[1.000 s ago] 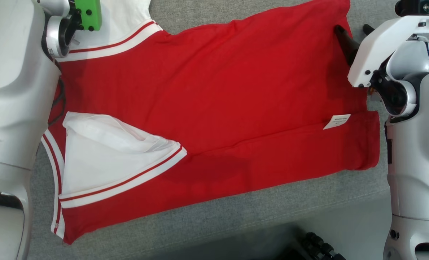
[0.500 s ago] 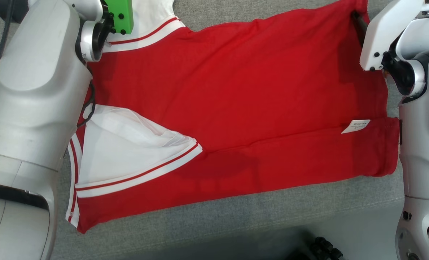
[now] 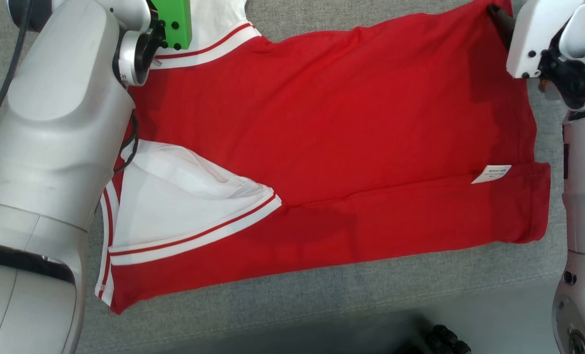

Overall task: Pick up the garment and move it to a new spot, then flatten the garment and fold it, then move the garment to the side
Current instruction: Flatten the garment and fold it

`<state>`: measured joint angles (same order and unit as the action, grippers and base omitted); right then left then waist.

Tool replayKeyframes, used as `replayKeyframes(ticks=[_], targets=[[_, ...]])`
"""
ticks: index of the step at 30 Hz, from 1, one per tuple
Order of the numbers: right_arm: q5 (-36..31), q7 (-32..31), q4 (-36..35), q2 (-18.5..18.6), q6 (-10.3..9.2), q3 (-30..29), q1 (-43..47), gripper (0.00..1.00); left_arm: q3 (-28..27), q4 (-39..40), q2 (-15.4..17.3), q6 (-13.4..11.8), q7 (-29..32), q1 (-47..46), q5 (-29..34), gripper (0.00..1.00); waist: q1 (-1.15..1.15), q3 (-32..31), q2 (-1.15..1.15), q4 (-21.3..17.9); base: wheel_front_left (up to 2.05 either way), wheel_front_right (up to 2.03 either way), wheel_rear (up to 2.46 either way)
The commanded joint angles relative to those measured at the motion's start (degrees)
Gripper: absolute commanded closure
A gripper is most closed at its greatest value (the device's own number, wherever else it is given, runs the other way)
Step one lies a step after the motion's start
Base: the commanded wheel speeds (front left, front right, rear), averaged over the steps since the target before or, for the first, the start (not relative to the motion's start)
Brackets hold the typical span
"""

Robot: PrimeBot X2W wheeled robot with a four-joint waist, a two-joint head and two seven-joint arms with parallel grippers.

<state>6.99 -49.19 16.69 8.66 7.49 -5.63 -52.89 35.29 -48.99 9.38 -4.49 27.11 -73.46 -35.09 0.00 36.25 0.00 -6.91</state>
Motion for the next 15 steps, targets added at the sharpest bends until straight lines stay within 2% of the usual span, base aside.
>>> replayKeyframes(ticks=[1,13,14,15], targets=[[0.29,-0.42,-0.35,0.14,0.0,-0.48,-0.57,0.0,0.82,-1.61,-0.54,0.54,0.58,1.53,-0.18,1.0,0.0,0.05,0.0,0.06,0.0,0.0,0.0],[1.3,-7.56,-2.2,2.32,0.0,-0.01,-2.06,0.0,1.3,-3.17,-1.23,0.99,0.02,0.85,-0.8,1.0,0.0,0.38,0.0,0.57,0.0,0.0,0.0],[1.53,-7.85,-2.28,2.31,0.0,0.09,-2.19,0.03,1.36,-3.26,-1.33,1.1,0.01,0.79,-0.87,1.0,0.0,0.47,0.0,0.66,0.0,0.0,0.0],[1.64,-8.27,-2.23,2.39,0.0,0.4,-2.19,0.19,1.39,-3.35,-1.39,1.15,-0.09,0.74,-0.97,1.0,0.0,0.54,0.0,0.74,0.0,0.0,0.0]])
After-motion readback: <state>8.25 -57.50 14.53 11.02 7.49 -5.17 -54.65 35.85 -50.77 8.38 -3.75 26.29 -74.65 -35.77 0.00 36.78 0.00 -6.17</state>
